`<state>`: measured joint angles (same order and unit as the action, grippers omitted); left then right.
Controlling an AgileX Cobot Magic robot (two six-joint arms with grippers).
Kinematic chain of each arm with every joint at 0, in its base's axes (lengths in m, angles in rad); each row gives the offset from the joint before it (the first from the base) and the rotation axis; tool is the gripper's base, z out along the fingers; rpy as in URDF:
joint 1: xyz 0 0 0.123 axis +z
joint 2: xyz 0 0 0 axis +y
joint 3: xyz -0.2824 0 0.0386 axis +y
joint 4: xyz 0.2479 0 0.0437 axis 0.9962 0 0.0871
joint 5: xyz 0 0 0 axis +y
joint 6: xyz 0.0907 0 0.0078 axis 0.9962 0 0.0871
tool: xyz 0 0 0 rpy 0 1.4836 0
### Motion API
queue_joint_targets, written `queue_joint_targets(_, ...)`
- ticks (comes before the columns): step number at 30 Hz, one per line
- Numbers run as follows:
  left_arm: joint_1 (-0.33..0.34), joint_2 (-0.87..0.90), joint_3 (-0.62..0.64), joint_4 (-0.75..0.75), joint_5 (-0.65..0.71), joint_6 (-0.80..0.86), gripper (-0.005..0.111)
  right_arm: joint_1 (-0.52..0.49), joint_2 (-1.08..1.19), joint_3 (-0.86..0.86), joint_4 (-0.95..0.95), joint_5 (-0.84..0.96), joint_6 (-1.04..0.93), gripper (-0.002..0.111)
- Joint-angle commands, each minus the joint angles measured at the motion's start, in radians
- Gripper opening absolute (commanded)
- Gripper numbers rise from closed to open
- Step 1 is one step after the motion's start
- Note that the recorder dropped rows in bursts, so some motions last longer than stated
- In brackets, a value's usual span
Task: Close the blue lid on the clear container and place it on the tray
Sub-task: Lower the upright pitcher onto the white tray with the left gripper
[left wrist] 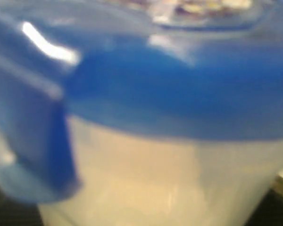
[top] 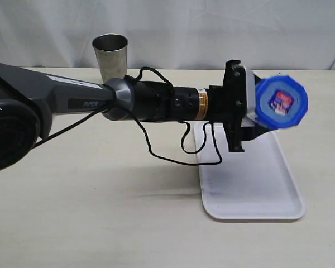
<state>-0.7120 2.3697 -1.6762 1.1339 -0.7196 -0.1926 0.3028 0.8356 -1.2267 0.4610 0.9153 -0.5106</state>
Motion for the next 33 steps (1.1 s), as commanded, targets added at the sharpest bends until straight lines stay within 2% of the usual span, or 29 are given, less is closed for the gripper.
queue_joint_targets(1, 0.064, -0.025, -0.004, 0.005, -0.253, -0.488, 0.000, 0.001, -0.003, 0.014, 0.001, -0.006, 0.002, 0.005)
queue_joint_targets(4, 0.079, -0.020, -0.004, 0.015, -0.251, -0.716, 0.000, 0.001, -0.003, 0.014, 0.001, -0.006, 0.002, 0.005)
queue_joint_targets(8, 0.079, 0.006, -0.004, 0.054, -0.275, -0.853, 0.000, 0.001, -0.003, 0.014, 0.001, -0.006, 0.002, 0.005)
queue_joint_targets(12, 0.053, 0.056, -0.004, 0.096, -0.258, -0.851, 0.000, 0.001, -0.003, 0.019, 0.001, -0.003, 0.002, 0.005)
queue_joint_targets(16, 0.036, 0.108, -0.004, 0.067, -0.254, -0.818, 0.000, 0.001, -0.003, 0.051, 0.001, -0.007, 0.002, 0.005)
queue_joint_targets(20, 0.036, 0.128, -0.004, 0.076, -0.244, -0.721, 0.000, 0.001, -0.006, 0.075, 0.001, -0.023, 0.002, 0.005)
queue_joint_targets(33, 0.036, 0.142, -0.004, 0.164, -0.191, -0.686, 0.000, 0.001, -0.006, 0.076, 0.001, -0.025, 0.002, 0.005)
